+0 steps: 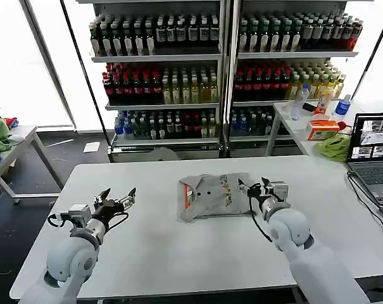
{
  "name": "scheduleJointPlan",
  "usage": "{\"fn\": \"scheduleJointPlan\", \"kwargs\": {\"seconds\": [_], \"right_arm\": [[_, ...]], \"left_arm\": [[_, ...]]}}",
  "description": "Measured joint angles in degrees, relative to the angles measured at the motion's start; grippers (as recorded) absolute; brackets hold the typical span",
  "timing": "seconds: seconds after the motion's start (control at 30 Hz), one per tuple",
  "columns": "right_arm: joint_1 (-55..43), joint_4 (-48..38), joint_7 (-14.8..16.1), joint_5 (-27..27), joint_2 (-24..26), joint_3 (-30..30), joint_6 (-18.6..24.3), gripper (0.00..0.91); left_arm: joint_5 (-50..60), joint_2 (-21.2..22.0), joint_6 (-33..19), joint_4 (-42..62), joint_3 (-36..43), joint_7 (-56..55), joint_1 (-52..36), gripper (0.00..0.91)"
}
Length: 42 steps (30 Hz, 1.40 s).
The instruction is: Fold and organize the clothes.
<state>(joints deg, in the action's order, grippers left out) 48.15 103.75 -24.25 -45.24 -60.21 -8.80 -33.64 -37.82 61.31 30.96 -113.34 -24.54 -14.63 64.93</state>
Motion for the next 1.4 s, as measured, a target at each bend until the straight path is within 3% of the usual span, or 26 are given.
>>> {"fn": "scheduleJointPlan", "kwargs": {"seconds": [0.27, 0.47, 1.4], "right_arm": [[6.4, 5.0, -2.4, -9.0, 2.5, -0.4, 0.0, 0.907], [8.9, 6.5, -2.8, -12.5, 2.6, -0.7, 0.0, 0.907], [10.6, 6.6, -2.2, -15.7, -0.2, -2.8, 0.1, 0.907]], "left_arm": [[0.0, -0.2, 0.2, -0.4, -0.2, 0.0, 0.8, 0.907], [0.0, 0.2, 0.2, -0.7, -0.3, 0.1, 1.1, 0.907], [0.3, 0.2, 0.2, -1.0, -0.6, 0.7, 2.5, 0.907]]}}
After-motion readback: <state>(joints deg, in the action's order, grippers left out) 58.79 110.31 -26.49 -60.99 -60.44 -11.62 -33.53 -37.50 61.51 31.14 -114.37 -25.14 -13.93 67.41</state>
